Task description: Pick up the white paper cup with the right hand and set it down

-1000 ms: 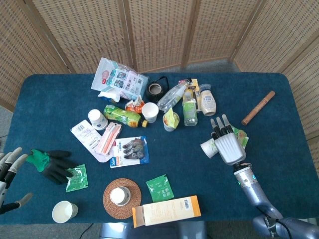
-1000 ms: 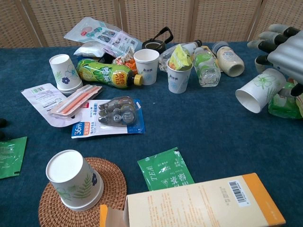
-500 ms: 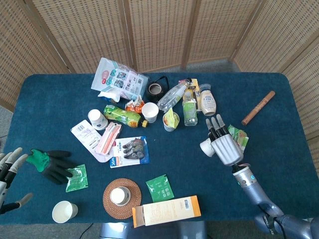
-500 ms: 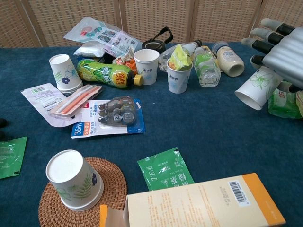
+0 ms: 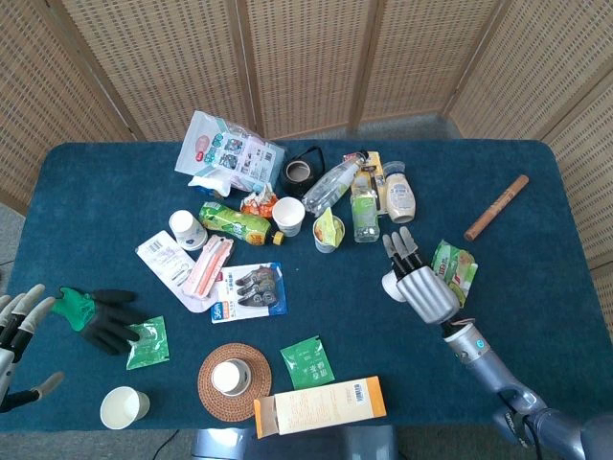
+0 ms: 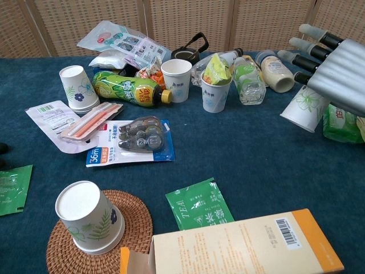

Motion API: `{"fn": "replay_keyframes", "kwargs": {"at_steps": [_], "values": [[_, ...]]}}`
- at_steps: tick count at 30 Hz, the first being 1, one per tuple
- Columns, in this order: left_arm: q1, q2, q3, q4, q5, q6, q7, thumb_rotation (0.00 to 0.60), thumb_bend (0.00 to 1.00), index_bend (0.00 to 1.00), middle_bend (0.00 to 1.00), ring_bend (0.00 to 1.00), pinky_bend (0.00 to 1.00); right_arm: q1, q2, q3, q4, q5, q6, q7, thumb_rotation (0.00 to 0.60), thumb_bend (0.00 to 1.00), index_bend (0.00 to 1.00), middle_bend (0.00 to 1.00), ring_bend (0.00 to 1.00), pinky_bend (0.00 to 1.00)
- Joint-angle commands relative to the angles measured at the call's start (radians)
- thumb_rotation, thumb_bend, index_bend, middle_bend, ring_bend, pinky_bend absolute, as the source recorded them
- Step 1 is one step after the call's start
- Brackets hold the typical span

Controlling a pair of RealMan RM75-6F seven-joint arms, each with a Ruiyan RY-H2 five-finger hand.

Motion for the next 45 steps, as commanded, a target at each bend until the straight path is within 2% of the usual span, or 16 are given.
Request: {"fn": "replay_keyframes", "kwargs": {"at_steps": [1,23,30,32,37,40,45], "values": [[0.000,0.000,0.000,0.001,0.000,0.001,-0.001,0.600,0.22,0.00,0.00,0.00,0.00,-0.003,-0.021,-0.004,0.033,-0.018,0.016,-0.014,0.600,0.33,0.42,0.00,0.00,0.00],[0.001,0.001,0.001,0.002,0.002,0.003,-0.005,0.600,0.22,0.00,0.00,0.00,0.00,-0.036,-0.190,-0.007,0.324,-0.075,0.135,-0.040,0.600,0.35,0.41,0.00,0.00,0.00],[0.000,0.002,0.001,0.001,0.002,0.002,-0.007,0.600,0.22,0.00,0.00,0.00,0.00,-0.037,-0.211,-0.022,0.366,-0.083,0.129,-0.041,0.600,0.35,0.40,0.00,0.00,0.00],[0.001,0.002,0.001,0.001,0.001,0.004,-0.009,0.600,0.22,0.00,0.00,0.00,0.00,-0.038,-0.212,-0.022,0.368,-0.080,0.125,-0.036,0.600,0.36,0.36,0.00,0.00,0.00],[0.000,0.003,0.001,0.002,0.001,0.003,-0.010,0.600,0.22,0.00,0.00,0.00,0.00,-0.040,-0.200,-0.028,0.352,-0.080,0.118,-0.041,0.600,0.34,0.18,0.00,0.00,0.00],[0.000,0.003,0.002,0.002,0.003,0.003,-0.009,0.600,0.22,0.00,0.00,0.00,0.00,-0.042,-0.195,-0.028,0.341,-0.077,0.113,-0.050,0.600,0.35,0.13,0.00,0.00,0.00],[0.001,0.002,0.001,0.002,0.001,0.004,-0.010,0.600,0.22,0.00,0.00,0.00,0.00,-0.044,-0.184,-0.031,0.323,-0.080,0.113,-0.065,0.600,0.35,0.11,0.00,0.00,0.00]]}}
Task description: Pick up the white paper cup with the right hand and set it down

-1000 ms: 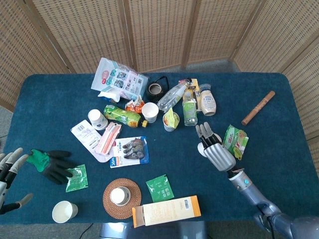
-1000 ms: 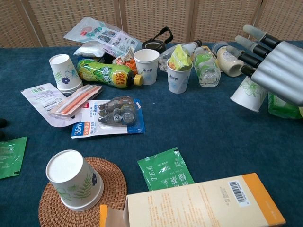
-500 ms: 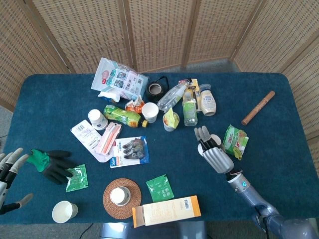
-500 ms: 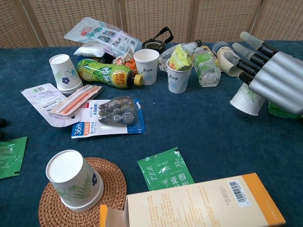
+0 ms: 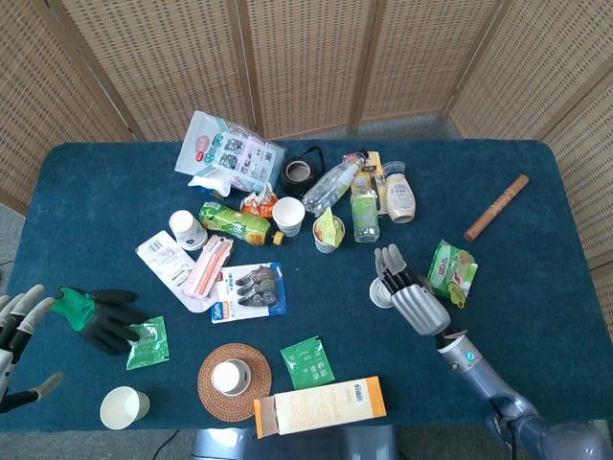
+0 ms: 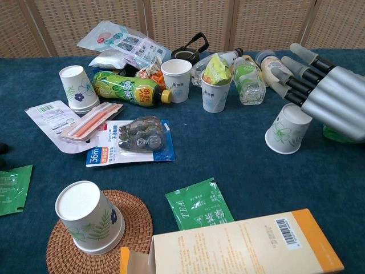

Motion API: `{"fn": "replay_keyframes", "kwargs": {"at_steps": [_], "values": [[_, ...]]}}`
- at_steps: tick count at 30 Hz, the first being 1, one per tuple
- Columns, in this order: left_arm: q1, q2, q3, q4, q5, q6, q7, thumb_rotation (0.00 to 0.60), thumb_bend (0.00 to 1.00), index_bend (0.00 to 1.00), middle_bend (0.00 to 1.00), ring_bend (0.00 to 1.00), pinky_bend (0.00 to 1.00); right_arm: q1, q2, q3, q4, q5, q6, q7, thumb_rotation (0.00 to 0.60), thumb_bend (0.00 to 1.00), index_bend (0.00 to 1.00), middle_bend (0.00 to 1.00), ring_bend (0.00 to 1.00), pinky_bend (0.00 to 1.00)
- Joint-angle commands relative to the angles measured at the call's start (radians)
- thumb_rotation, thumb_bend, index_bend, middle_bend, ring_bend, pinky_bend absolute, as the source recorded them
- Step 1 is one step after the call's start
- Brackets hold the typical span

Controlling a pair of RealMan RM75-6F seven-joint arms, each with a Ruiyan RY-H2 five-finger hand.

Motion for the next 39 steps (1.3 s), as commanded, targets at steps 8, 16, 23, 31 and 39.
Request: {"fn": "replay_keyframes", "kwargs": {"at_steps": [8,16,23,31,39], "values": [[-0.001,0.000,0.001,0.000,0.000,-0.002,0.001,0.600,0.22,0.00,0.00,0.00,0.00,-0.016,0.056,0.013,-0.085,0.003,0.044,-0.011,0.600,0.35,0.10,0.00,0.00,0.00],[0.001,0.002,0.003,0.000,0.005,0.002,-0.003,0.600,0.22,0.00,0.00,0.00,0.00,-0.050,0.206,-0.010,-0.294,-0.010,0.062,0.026,0.600,0.36,0.05,0.00,0.00,0.00],[0.001,-0.001,0.007,-0.002,0.014,-0.001,0.007,0.600,0.22,0.00,0.00,0.00,0.00,-0.061,0.318,-0.023,-0.418,-0.068,0.140,0.190,0.600,0.32,0.06,0.00,0.00,0.00],[0.005,-0.003,0.010,-0.003,0.020,0.003,0.012,0.600,0.22,0.00,0.00,0.00,0.00,-0.078,0.343,0.004,-0.443,-0.031,0.185,0.497,0.600,0.22,0.09,0.00,0.00,0.00],[0.002,-0.005,0.011,-0.006,0.019,-0.007,0.020,0.600,0.22,0.00,0.00,0.00,0.00,-0.107,0.441,0.019,-0.685,0.108,0.079,0.798,0.600,0.24,0.11,0.00,0.00,0.00]]}}
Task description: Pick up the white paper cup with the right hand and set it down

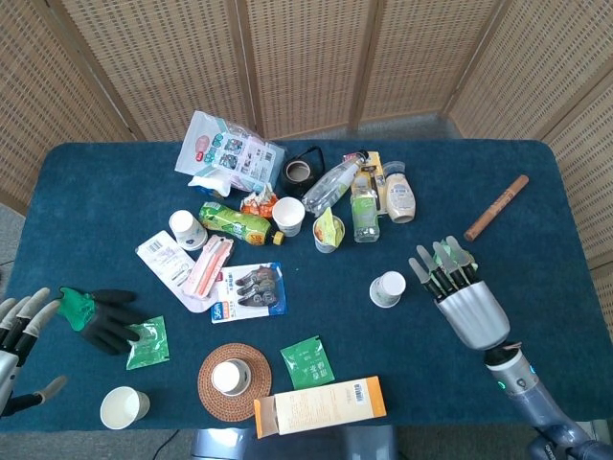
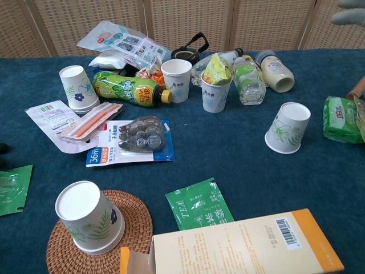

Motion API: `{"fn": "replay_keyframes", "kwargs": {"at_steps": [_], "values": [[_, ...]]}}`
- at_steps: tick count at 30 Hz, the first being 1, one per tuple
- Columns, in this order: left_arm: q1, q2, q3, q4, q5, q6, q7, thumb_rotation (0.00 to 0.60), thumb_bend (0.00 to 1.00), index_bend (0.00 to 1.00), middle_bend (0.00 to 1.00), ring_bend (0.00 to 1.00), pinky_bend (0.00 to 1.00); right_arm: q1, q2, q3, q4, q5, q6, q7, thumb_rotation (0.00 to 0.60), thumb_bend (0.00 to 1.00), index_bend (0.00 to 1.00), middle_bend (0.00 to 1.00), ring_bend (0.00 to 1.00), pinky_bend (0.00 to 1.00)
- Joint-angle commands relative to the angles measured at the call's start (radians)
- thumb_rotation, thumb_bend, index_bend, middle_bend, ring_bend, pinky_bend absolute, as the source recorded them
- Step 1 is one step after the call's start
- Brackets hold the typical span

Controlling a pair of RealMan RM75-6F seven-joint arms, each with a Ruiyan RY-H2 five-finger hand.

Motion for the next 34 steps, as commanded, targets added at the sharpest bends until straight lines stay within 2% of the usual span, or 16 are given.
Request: {"fn": "replay_keyframes", "kwargs": {"at_steps": [1,8,16,26,34], "values": [[0.000,0.000,0.000,-0.001,0.001,0.000,-0.001,0.600,0.22,0.00,0.00,0.00,0.00,-0.021,0.086,0.012,-0.170,0.092,-0.079,0.152,0.600,0.25,0.11,0.00,0.00,0.00],[0.001,0.003,0.002,0.000,0.003,0.003,-0.007,0.600,0.22,0.00,0.00,0.00,0.00,-0.041,0.164,0.004,-0.294,0.137,-0.145,0.298,0.600,0.27,0.11,0.00,0.00,0.00],[0.000,0.004,0.002,0.000,0.001,0.002,-0.011,0.600,0.22,0.00,0.00,0.00,0.00,-0.092,0.201,0.001,-0.372,0.184,-0.160,0.351,0.600,0.27,0.09,0.00,0.00,0.00],[0.000,0.002,0.003,-0.001,0.001,-0.003,0.000,0.600,0.22,0.00,0.00,0.00,0.00,-0.174,0.248,-0.002,-0.453,0.248,-0.153,0.318,0.600,0.27,0.08,0.00,0.00,0.00],[0.000,-0.001,0.003,-0.001,-0.002,-0.005,0.006,0.600,0.22,0.00,0.00,0.00,0.00,-0.204,0.252,0.018,-0.451,0.275,-0.158,0.326,0.600,0.26,0.08,0.00,0.00,0.00]]}}
